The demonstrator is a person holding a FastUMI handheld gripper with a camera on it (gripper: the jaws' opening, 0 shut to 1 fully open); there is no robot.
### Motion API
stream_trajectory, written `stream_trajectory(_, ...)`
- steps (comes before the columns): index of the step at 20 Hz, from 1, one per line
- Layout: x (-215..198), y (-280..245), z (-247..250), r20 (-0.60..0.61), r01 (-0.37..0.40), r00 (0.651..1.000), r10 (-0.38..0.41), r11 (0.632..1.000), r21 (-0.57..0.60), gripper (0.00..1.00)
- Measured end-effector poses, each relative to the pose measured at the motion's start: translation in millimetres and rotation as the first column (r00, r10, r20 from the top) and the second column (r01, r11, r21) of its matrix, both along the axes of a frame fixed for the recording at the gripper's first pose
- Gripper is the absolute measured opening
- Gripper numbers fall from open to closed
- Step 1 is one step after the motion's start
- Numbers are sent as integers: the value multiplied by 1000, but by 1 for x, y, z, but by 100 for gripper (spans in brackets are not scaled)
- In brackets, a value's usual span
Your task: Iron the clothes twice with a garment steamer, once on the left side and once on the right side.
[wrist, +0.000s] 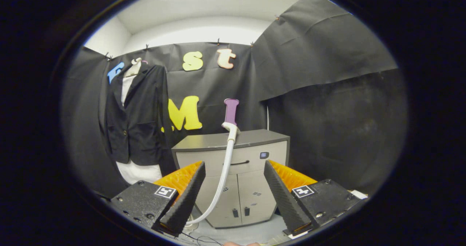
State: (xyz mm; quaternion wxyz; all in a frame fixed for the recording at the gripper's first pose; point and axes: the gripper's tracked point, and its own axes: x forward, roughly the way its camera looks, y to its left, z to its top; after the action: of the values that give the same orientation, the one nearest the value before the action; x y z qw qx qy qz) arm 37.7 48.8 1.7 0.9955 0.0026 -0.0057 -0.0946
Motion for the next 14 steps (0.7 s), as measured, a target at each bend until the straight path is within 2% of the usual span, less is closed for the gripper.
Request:
stream_trajectory(2, 8, 3, 0, -16, 24, 1000, -24, 1000, -1, 100)
stream_trajectory(7, 49, -1, 13, -44, 25, 999, -25, 1000, -4, 100)
stream_trajectory(10, 90, -8, 24, -48, 14, 999, -14, 1000, 2, 100)
stream_trajectory(14, 166, -23, 40, -62, -34, 997, 35, 999, 14, 100)
